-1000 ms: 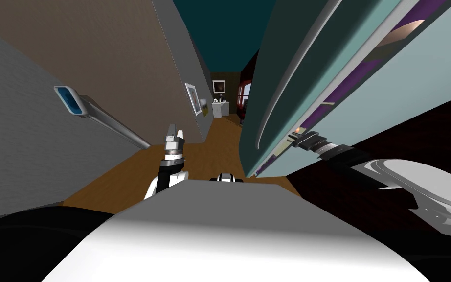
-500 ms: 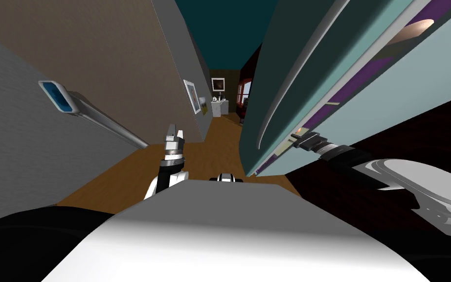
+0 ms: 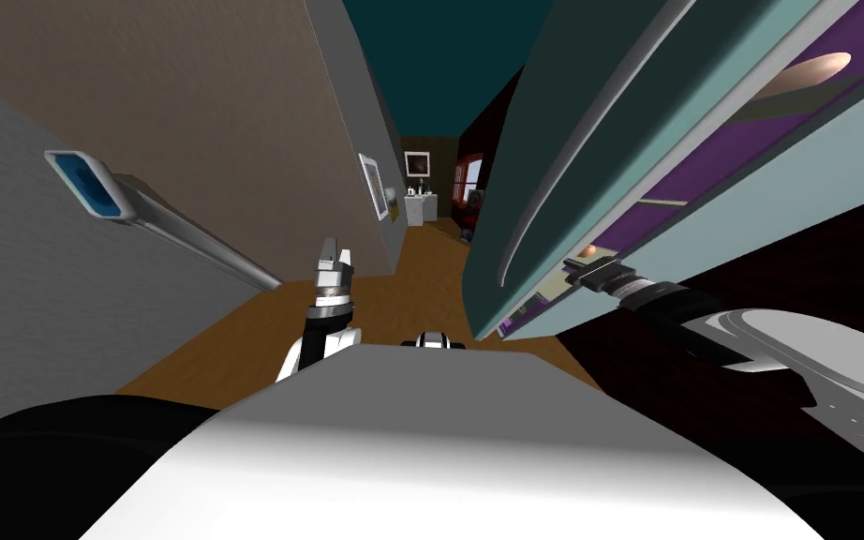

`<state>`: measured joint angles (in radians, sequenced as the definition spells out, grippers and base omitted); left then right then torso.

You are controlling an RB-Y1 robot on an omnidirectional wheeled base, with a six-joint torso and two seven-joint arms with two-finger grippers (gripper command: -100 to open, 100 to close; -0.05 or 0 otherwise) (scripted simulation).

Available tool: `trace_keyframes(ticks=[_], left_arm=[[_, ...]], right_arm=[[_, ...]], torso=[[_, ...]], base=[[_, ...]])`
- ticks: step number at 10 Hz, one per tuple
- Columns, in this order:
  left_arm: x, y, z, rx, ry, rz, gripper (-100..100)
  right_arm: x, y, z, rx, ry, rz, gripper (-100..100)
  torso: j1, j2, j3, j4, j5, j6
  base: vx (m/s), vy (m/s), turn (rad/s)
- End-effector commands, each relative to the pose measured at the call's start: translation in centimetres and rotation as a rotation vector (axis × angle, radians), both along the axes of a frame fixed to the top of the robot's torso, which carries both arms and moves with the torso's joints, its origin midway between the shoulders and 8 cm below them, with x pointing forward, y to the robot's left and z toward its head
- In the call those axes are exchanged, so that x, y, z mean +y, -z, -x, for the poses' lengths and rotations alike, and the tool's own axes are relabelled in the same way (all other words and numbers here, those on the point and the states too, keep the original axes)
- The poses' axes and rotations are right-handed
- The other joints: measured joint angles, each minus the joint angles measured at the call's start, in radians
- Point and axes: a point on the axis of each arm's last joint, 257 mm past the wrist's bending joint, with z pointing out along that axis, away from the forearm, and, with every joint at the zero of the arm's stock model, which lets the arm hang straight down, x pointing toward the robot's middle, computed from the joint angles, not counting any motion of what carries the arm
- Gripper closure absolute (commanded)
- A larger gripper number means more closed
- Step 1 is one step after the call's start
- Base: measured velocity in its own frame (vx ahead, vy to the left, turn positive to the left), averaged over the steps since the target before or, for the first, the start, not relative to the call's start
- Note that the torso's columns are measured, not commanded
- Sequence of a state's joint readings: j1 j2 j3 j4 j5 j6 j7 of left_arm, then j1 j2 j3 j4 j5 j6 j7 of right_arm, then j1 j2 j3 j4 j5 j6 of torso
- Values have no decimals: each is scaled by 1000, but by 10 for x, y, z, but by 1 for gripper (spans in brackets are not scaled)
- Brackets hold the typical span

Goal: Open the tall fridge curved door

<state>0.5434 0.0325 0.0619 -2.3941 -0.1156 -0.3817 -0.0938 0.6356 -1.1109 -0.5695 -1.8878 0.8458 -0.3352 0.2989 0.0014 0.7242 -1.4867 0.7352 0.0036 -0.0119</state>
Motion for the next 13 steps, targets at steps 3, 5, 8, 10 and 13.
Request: trace_keyframes(ticks=[3,5,8,10,13], left_arm=[[0,0,0,0,0,0,0],[0,0,0,0,0,0,0],[0,0,0,0,0,0,0],[0,0,0,0,0,0,0],[0,0,0,0,0,0,0]], right_arm=[[-38,-7,-1,-16,96,4,100],[-51,-7,0,-17,126,4,100],[-63,-7,2,-18,157,5,100],[-76,-8,4,-19,188,5,100],[-86,-4,8,-12,213,3,100]], torso=[[1,0,1,0,0,2],[1,-2,-1,-1,0,1],[-2,0,0,0,-1,1],[2,3,3,0,-1,5],[-2,10,7,3,-2,8]], base=[[50,291,-38],[81,303,-40],[36,246,-19],[52,307,-14],[50,236,-21]])
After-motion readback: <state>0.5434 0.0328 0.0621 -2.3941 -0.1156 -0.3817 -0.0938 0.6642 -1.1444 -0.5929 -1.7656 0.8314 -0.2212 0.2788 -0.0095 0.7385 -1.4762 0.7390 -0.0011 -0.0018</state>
